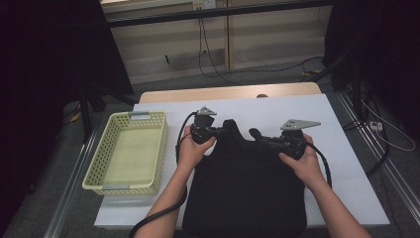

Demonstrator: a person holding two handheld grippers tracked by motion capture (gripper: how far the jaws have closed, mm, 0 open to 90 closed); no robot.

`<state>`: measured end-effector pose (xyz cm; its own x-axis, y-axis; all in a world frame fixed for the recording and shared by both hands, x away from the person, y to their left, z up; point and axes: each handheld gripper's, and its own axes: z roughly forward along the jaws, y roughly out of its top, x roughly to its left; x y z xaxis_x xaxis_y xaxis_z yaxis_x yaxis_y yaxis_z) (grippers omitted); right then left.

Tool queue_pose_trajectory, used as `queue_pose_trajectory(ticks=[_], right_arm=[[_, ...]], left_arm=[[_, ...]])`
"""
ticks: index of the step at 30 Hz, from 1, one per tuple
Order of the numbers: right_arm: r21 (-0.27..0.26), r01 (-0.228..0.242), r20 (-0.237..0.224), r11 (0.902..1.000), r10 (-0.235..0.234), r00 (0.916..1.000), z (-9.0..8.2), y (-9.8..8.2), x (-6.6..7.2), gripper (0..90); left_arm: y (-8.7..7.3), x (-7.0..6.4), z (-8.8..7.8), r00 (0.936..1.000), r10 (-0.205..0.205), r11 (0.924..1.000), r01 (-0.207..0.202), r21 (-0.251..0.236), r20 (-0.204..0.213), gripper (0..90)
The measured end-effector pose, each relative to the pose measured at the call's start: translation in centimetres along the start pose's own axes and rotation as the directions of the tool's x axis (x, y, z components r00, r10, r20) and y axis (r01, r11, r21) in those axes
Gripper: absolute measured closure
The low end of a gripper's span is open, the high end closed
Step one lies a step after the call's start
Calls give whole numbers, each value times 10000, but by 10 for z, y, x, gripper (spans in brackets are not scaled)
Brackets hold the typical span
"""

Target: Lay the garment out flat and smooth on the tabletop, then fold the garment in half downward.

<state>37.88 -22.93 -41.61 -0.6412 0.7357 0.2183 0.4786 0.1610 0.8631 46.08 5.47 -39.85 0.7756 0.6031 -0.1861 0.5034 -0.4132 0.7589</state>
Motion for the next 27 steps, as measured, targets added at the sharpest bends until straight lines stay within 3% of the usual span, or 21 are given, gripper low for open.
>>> queue_pose_trajectory(ticks=[6, 15, 20, 22, 27], right_arm=[[-266, 54, -249, 9996, -61, 9997, -7, -2, 5, 856], [-307, 98, -396, 9995, -110, 9992, -9, -10, 11, 855], [-334, -60, -402, 9994, 47, 9992, -12, -15, 10, 855], [-376, -66, -416, 9993, 50, 9991, -15, -16, 10, 855], [-474, -183, -394, 9987, 165, 9991, -22, -20, 7, 855]], left_arm=[[-6, -6, -10, 9996, 254, 9996, -252, -147, 145, 867], [-20, -7, -14, 9997, 137, 9998, -134, -127, 208, 867], [-21, -13, -16, 9986, 232, 9997, -229, -67, 482, 867], [-20, -16, -17, 9982, 429, 9991, -429, -10, 415, 867], [-22, -18, -20, 9980, 443, 9990, -441, -57, 441, 867]])
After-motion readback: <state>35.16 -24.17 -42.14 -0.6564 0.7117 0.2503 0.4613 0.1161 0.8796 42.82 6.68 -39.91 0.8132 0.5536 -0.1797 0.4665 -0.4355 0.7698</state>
